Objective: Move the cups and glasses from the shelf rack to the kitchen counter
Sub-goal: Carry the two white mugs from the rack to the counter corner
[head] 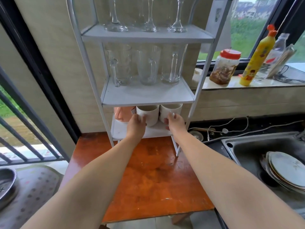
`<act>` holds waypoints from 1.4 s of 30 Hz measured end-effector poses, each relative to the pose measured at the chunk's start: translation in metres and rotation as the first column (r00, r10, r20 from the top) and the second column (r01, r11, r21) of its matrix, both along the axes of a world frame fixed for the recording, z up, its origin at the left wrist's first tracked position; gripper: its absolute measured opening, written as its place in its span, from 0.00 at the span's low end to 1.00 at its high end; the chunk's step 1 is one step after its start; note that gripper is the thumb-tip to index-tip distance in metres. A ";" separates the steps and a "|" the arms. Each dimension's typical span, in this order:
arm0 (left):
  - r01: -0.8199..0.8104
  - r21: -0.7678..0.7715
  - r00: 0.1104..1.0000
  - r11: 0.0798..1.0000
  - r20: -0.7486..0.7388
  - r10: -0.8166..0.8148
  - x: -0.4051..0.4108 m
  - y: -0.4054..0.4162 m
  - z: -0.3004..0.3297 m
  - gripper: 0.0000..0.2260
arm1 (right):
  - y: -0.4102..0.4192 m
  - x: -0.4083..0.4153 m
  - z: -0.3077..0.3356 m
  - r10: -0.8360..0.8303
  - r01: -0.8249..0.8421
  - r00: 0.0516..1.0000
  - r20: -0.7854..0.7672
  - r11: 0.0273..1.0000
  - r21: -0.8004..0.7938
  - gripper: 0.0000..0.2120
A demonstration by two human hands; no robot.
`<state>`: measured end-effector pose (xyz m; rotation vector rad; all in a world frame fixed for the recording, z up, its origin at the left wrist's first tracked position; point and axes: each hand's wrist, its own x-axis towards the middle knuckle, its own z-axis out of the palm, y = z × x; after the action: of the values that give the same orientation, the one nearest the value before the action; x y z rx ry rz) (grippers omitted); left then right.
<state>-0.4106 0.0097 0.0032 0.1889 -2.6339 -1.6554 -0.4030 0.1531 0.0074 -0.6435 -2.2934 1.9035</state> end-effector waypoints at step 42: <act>-0.045 -0.011 0.969 0.999 -0.242 0.041 0.206 0.034 0.019 0.14 | 0.052 0.200 0.013 0.010 0.014 0.966 -0.260 0.996 0.091 0.17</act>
<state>-0.2049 0.0434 0.0226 0.0402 -2.4445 -1.5341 -0.2032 0.2056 0.0200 -0.3598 -2.1966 1.7490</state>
